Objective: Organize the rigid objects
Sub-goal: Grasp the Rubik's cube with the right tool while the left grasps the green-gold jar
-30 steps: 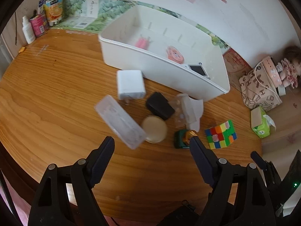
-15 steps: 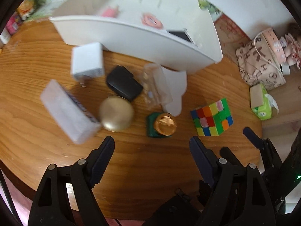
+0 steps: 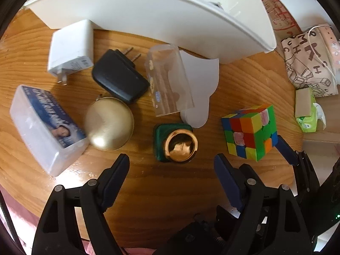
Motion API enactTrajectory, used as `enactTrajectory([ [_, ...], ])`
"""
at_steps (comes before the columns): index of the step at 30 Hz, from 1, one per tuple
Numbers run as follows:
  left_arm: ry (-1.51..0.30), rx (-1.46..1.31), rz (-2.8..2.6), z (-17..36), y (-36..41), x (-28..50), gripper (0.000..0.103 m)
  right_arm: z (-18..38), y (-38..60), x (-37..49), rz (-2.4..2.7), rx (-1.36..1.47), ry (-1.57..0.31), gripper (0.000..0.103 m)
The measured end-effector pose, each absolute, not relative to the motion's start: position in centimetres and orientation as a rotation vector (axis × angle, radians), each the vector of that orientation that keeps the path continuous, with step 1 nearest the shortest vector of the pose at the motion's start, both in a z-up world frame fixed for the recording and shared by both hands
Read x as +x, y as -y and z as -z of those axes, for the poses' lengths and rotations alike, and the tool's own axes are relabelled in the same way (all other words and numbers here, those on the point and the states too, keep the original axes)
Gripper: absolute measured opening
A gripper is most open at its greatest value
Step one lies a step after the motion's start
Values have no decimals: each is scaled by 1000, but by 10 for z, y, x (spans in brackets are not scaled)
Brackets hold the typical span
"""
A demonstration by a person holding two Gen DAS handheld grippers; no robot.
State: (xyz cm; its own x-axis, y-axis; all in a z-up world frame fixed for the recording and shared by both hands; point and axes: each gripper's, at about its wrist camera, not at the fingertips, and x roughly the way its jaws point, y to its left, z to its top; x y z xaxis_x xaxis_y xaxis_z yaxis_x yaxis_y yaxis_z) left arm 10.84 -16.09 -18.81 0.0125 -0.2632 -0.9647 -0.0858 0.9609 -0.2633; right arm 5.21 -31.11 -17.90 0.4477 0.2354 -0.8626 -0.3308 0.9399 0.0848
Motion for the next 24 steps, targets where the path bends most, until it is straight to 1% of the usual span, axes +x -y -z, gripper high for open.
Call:
enactTrajectory([
  [12, -1606, -270, 118, 201, 177, 126, 83, 194, 313, 68, -353, -86, -1089, 85],
  [14, -1609, -276, 117, 202, 177, 132, 81, 196, 314, 71, -350, -86, -1094, 85],
  [16, -1610, -282, 116, 202, 176, 135, 73, 198, 314, 74, -347, -91, -1096, 85],
  [18, -1614, -284, 115, 204, 176, 139, 67, 199, 314, 75, -345, -99, -1094, 85],
  [20, -1609, -291, 120, 204, 177, 144, 64, 200, 313, 77, -347, -107, -1086, 85],
  [22, -1604, -293, 122, 203, 175, 147, 57, 200, 311, 78, -357, -111, -1078, 81],
  [24, -1599, -292, 118, 205, 174, 147, 55, 201, 309, 79, -365, -112, -1073, 76],
])
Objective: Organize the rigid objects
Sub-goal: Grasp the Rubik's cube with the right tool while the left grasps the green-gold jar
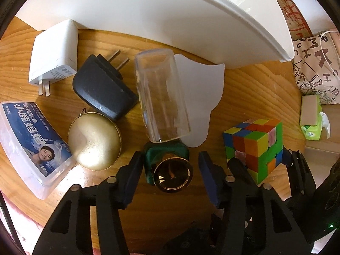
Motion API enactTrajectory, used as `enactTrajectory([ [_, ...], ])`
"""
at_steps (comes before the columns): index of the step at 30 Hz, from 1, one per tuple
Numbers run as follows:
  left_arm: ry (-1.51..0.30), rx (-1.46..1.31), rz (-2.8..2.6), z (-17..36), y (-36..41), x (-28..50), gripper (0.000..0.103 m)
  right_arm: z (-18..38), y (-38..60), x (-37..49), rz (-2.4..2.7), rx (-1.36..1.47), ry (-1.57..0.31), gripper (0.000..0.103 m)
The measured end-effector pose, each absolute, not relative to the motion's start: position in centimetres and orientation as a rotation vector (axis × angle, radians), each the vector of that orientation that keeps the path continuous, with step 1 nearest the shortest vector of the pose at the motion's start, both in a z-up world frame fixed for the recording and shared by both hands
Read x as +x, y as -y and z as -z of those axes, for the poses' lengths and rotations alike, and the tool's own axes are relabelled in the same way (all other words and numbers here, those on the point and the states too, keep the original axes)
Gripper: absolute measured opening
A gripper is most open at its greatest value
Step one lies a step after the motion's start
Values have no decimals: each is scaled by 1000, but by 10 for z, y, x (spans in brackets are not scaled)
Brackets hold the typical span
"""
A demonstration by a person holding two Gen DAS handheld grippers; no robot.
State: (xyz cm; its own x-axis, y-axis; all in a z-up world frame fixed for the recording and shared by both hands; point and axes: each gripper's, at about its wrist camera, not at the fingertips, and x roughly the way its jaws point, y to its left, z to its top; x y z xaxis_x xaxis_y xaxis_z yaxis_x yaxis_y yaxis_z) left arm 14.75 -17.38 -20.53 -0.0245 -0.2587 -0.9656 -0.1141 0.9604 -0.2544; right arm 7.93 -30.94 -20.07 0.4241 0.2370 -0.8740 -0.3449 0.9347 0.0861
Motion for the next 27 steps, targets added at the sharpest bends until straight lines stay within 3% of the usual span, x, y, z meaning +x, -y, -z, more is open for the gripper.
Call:
enactTrajectory([
  [3, -1591, -308, 107, 205, 170, 149, 48, 201, 308, 81, -366, -112, -1065, 70],
  [7, -1586, -336, 110, 205, 165, 150, 47, 202, 306, 82, -376, -110, -1068, 59],
  [27, -1512, -357, 161, 192, 154, 129, 47, 187, 301, 67, -398, -100, -1039, 58],
])
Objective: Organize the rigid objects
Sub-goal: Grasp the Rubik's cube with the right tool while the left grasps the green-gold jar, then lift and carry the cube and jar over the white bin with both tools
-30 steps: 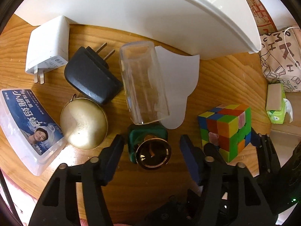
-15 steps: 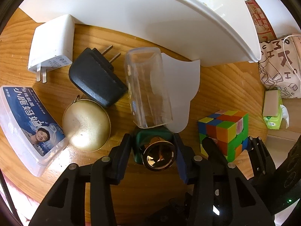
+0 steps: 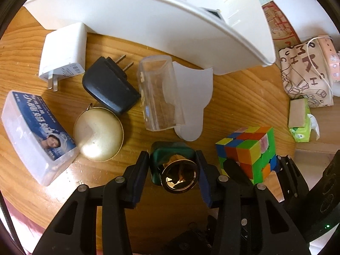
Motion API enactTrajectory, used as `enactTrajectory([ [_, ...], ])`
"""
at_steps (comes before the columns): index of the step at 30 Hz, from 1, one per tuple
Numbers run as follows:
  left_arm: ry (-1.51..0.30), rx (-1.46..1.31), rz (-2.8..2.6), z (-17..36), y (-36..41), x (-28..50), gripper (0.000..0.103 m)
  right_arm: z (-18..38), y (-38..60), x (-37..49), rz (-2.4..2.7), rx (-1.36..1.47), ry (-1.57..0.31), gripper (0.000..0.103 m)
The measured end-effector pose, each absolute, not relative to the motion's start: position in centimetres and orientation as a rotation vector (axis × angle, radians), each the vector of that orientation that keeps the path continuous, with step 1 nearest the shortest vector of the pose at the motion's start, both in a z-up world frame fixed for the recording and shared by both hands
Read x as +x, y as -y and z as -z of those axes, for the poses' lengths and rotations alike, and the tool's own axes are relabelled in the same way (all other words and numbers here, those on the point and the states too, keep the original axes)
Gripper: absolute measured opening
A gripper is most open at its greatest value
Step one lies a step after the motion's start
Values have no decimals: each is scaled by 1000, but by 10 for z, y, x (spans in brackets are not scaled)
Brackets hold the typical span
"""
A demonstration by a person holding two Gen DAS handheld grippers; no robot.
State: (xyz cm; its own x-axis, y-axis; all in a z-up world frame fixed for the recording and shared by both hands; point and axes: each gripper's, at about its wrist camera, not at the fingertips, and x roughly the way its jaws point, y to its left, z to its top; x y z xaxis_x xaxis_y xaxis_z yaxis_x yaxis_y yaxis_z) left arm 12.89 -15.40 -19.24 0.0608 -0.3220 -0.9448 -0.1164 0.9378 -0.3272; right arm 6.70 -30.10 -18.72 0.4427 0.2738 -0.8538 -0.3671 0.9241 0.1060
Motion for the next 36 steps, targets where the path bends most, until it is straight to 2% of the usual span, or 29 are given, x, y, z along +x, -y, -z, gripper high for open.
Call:
enactTrajectory([
  [19, -1312, -383, 85, 131, 113, 90, 47, 154, 290, 35, -418, -139, -925, 58],
  [36, -1100, -336, 29, 61, 50, 133, 47, 120, 243, 58, -493, -176, -815, 58],
])
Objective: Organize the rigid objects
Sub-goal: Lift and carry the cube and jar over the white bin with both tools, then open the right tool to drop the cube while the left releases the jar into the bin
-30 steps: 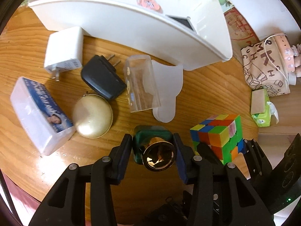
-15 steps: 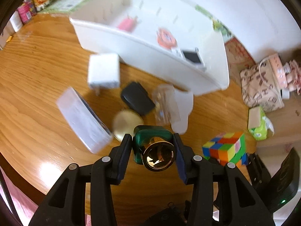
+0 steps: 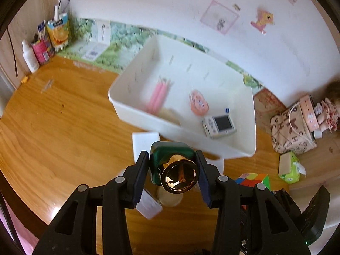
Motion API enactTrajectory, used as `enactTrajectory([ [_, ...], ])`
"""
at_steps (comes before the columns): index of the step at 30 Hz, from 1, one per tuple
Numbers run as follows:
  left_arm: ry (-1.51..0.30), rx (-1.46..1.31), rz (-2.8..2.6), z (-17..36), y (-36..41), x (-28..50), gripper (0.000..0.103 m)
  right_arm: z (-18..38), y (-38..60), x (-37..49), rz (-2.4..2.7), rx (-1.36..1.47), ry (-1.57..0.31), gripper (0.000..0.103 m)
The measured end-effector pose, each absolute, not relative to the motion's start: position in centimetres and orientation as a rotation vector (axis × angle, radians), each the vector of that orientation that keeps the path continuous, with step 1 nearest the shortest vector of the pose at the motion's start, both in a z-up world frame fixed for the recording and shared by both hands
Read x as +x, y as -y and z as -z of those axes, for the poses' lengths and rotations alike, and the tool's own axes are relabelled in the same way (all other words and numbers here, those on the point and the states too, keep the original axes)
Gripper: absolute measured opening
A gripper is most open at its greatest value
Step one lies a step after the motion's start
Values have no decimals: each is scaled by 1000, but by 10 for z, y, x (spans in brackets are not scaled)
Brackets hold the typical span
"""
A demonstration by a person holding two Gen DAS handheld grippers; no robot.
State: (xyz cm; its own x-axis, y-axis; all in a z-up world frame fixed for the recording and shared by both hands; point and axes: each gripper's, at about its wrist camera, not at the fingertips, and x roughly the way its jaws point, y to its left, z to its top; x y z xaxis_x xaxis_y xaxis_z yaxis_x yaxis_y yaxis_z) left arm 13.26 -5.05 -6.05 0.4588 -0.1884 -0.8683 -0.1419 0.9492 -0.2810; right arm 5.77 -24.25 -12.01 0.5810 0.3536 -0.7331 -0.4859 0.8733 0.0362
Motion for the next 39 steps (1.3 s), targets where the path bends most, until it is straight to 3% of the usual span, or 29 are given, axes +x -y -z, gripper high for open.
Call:
enactTrajectory([
  [17, -1090, -243, 126, 44, 23, 206, 47, 94, 192, 124, -406, -112, -750, 58],
  [39, -1275, -134, 270, 115, 29, 279, 47, 141, 164, 202, -242, -4, -844, 58],
])
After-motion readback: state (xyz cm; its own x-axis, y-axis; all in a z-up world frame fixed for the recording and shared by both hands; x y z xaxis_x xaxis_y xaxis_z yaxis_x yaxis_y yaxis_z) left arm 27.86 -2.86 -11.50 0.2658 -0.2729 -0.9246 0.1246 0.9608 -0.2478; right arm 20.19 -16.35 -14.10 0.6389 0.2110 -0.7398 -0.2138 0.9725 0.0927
